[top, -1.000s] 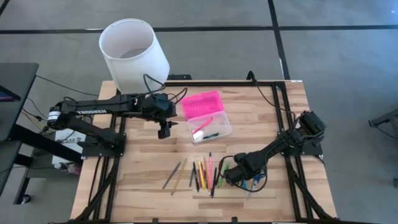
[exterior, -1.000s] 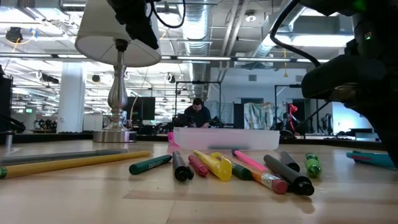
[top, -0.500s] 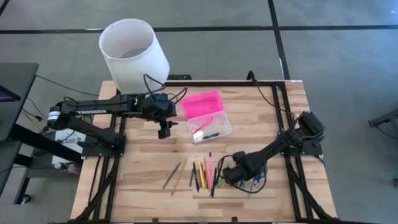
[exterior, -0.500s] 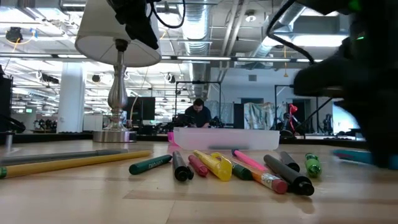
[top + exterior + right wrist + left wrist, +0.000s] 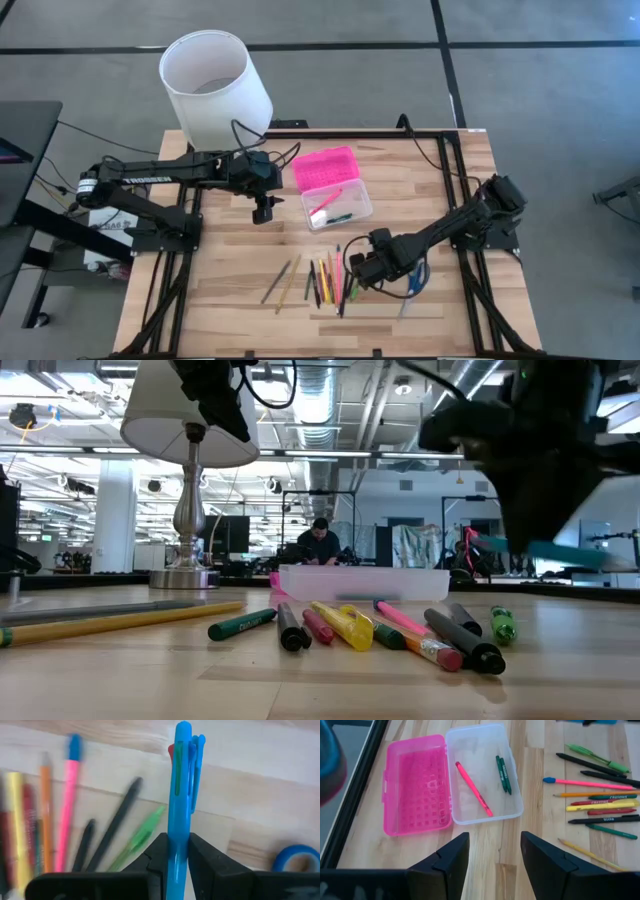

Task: Pick & place school supplies into a supply box
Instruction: Put the blue pen into the pink supply box

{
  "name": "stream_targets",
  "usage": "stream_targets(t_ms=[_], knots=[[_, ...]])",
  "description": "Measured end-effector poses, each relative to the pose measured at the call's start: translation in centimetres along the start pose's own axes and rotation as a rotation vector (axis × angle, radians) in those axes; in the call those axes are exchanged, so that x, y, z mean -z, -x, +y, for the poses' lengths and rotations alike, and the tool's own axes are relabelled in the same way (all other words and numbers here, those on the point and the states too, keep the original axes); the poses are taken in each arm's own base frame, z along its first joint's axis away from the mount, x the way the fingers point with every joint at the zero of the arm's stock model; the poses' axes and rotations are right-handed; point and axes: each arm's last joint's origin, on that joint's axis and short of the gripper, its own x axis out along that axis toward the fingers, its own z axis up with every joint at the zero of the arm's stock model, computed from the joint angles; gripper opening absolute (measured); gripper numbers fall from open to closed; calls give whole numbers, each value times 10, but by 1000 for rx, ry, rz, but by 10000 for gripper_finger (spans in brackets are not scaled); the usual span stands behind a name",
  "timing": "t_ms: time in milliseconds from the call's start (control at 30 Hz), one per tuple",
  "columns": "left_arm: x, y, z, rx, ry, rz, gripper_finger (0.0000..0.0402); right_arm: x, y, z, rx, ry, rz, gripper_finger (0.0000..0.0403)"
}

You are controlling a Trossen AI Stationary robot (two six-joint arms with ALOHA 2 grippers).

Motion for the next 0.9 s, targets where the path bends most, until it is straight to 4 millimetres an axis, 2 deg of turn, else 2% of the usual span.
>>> stream_targets(t_ms=[133, 333, 467, 633, 900], knots=[[1, 0, 0, 0, -2, 6, 174, -19, 20, 0, -34, 87, -92, 43], [1, 0, 0, -1, 12, 11, 174, -64, 40, -5, -46, 329, -225, 43], [1, 0, 0, -2, 52, 12, 174, -98, 37, -5, -21, 510, -249, 43], [1, 0, 0, -2, 118, 12, 174, -136, 29, 3, -75, 733, -263, 43], [1, 0, -2, -6, 244, 11, 174, -181, 13, 6, -137, 1027, -273, 43]])
